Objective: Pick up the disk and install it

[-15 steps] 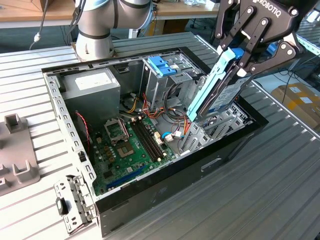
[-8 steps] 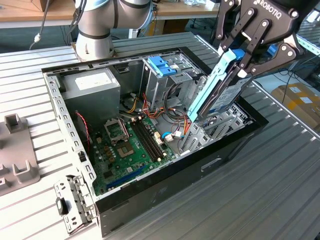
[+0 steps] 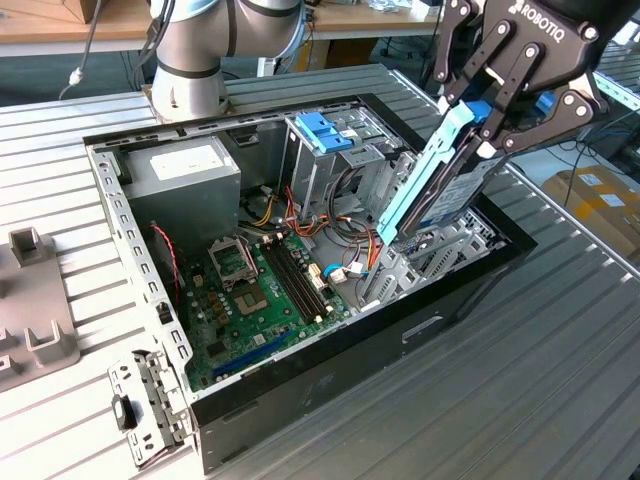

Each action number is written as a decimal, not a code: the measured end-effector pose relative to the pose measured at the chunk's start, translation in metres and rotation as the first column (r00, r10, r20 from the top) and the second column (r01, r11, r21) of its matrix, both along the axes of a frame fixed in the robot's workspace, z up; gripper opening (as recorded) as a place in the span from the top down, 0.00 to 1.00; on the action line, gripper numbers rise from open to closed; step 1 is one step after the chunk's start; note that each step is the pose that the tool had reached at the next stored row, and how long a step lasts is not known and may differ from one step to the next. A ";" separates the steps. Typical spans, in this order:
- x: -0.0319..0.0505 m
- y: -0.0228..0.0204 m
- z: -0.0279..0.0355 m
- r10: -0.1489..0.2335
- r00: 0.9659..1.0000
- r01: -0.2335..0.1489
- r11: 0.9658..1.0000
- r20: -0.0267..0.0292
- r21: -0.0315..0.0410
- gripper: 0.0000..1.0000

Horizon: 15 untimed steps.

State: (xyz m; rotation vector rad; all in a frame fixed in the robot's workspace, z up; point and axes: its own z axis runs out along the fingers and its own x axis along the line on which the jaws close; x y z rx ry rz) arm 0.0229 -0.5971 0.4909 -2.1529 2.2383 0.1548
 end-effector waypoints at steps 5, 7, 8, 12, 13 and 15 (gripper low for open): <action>0.0019 -0.0010 -0.0018 0.000 1.000 0.000 1.000 0.000 0.000 0.63; 0.0028 -0.0016 -0.0028 0.000 1.000 0.000 1.000 0.000 0.000 0.63; 0.0030 -0.0017 -0.0031 0.000 1.000 0.000 1.000 0.000 0.000 0.63; 0.0039 -0.0025 -0.0045 0.000 1.000 0.000 1.000 0.000 0.000 0.63; 0.0044 -0.0028 -0.0051 0.000 1.000 0.000 1.000 0.000 0.000 0.63; 0.0049 -0.0031 -0.0056 0.000 1.000 0.000 1.000 0.000 0.000 0.63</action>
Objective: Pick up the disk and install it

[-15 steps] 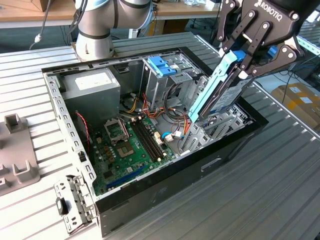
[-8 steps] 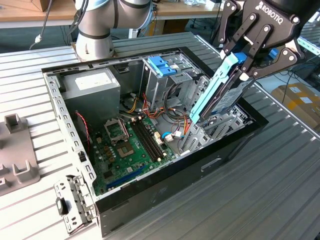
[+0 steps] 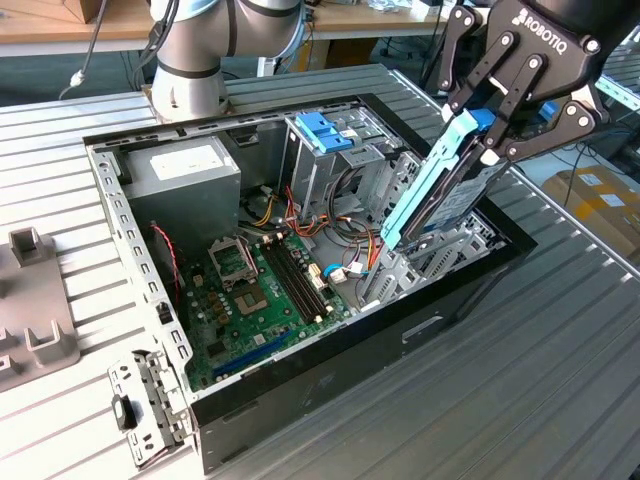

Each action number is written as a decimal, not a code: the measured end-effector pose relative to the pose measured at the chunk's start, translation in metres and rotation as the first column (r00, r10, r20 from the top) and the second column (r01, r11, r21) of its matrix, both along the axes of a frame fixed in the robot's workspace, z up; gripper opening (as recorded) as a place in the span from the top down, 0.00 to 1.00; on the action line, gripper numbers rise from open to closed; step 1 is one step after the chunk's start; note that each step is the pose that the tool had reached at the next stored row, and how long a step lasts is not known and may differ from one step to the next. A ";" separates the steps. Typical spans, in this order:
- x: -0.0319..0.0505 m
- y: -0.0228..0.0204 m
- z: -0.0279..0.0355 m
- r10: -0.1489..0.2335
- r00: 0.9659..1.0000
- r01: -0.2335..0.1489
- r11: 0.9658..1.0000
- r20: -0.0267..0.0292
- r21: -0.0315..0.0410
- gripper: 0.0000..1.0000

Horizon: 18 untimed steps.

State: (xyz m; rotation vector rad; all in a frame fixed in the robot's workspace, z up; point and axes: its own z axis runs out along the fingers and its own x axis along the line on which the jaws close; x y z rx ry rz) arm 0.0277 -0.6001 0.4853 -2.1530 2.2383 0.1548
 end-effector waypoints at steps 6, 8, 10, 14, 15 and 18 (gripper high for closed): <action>0.0023 -0.0012 -0.0023 0.000 1.000 0.000 1.000 0.000 0.000 0.63; 0.0030 -0.0015 -0.0030 0.000 1.000 0.000 1.000 0.000 0.000 0.63; 0.0038 -0.0017 -0.0036 0.000 1.000 0.000 1.000 0.000 0.000 0.63; 0.0076 -0.0025 -0.0057 0.000 1.000 0.000 1.000 0.000 0.000 0.63; 0.0091 -0.0025 -0.0061 0.000 1.000 0.000 1.000 0.000 0.000 0.63; 0.0142 -0.0026 -0.0072 0.000 1.000 0.000 1.000 0.000 0.000 0.63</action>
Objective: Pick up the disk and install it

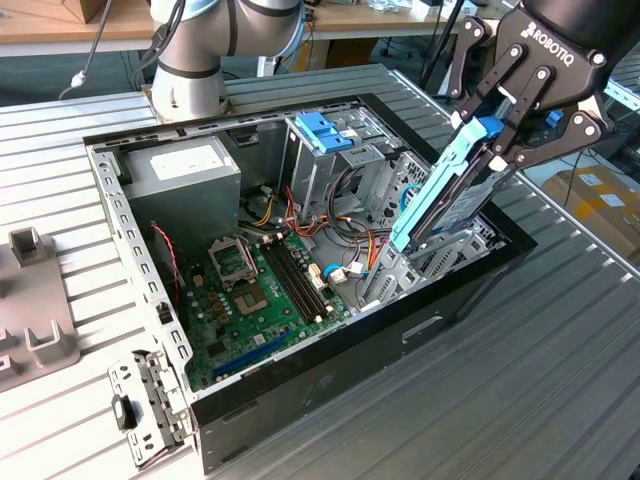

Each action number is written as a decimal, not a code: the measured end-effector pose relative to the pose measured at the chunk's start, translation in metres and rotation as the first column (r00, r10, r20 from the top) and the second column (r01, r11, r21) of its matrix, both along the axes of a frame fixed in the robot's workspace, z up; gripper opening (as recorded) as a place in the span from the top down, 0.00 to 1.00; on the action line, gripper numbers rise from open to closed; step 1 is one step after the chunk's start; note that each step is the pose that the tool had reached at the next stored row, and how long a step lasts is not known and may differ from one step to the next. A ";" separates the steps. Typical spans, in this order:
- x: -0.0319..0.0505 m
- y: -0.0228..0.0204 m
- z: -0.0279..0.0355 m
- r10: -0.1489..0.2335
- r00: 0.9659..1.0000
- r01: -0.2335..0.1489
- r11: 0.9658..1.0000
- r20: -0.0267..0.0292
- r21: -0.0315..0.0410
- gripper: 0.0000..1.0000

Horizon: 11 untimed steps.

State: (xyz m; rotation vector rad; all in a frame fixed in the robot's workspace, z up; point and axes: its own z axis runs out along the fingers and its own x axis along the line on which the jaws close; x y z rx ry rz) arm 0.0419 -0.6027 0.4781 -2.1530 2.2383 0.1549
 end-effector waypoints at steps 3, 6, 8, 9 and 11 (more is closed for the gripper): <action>0.0034 0.0000 -0.0009 0.000 1.000 0.000 1.000 0.000 0.000 0.63; 0.0058 0.0000 -0.0015 0.000 1.000 0.000 1.000 0.000 0.000 0.63; 0.0072 0.0000 -0.0019 0.000 1.000 0.000 1.000 0.000 0.000 0.63; 0.0084 0.0000 -0.0023 0.000 1.000 0.000 1.000 0.000 0.000 0.63; 0.0103 0.0000 -0.0028 0.000 1.000 0.000 1.000 0.000 0.000 0.63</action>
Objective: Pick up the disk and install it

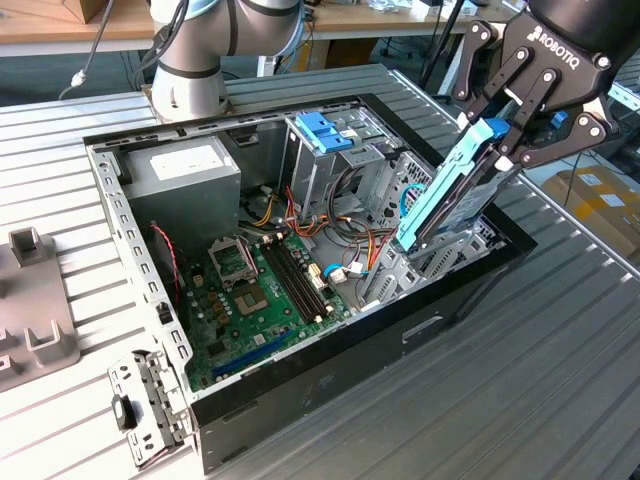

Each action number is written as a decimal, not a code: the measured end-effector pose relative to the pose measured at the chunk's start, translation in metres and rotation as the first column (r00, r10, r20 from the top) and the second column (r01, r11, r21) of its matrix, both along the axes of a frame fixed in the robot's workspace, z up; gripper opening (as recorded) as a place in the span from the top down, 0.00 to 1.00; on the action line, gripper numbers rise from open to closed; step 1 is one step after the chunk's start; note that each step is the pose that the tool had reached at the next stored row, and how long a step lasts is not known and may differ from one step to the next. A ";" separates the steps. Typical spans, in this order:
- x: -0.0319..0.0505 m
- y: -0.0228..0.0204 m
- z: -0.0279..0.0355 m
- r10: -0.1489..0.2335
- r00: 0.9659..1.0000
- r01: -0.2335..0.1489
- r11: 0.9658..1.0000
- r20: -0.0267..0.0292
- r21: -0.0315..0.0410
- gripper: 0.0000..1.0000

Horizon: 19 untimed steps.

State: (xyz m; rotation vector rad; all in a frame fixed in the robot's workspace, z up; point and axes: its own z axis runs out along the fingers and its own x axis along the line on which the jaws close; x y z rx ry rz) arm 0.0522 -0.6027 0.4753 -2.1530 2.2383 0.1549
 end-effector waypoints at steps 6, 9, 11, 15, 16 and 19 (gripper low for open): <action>0.0042 0.0001 -0.0010 0.000 1.000 0.000 1.000 0.000 0.000 0.63; 0.0064 0.0000 -0.0017 0.000 1.000 0.000 1.000 0.000 0.000 0.63; 0.0076 0.0000 -0.0021 0.000 1.000 0.000 1.000 0.000 0.000 0.63; 0.0108 0.0001 -0.0033 0.000 1.000 0.000 1.000 0.000 0.000 0.63; 0.0114 0.0001 -0.0035 0.000 1.000 0.000 1.000 0.000 0.000 0.63; 0.0132 0.0001 -0.0042 0.000 1.000 0.000 1.000 0.000 0.000 0.63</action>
